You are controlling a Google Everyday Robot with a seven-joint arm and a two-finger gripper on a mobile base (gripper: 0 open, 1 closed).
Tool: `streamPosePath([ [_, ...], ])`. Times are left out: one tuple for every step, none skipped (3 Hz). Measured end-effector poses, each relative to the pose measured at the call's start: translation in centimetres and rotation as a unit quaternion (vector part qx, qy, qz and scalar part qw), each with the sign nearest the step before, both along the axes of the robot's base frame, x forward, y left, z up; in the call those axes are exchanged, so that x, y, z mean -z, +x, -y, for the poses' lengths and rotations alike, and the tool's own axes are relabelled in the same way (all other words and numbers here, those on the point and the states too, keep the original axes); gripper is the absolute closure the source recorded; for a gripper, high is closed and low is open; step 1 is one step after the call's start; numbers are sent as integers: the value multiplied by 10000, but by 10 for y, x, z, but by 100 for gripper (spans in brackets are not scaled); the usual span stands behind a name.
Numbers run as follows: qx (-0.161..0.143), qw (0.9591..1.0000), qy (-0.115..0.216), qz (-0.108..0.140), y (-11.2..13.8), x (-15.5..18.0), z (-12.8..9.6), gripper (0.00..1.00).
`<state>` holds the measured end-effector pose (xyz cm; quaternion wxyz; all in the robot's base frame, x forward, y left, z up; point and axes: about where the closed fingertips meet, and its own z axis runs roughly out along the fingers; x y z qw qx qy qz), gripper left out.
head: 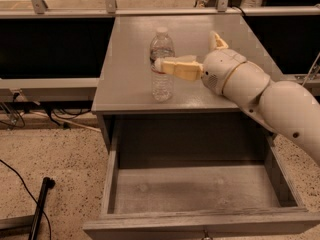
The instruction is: Pick water bottle from top drawer and place on counter
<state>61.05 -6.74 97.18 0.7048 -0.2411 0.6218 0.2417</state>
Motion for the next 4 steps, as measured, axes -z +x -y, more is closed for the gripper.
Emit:
streamPosePath([
  [-277,9995,-115,109,10,-21,-8,0],
  [-703,9973,0,209,23,-61,-1,0],
  [-859,9962,42,167,24,-102,39,0],
  [-896,9957,31,241,20,-120,64,0],
])
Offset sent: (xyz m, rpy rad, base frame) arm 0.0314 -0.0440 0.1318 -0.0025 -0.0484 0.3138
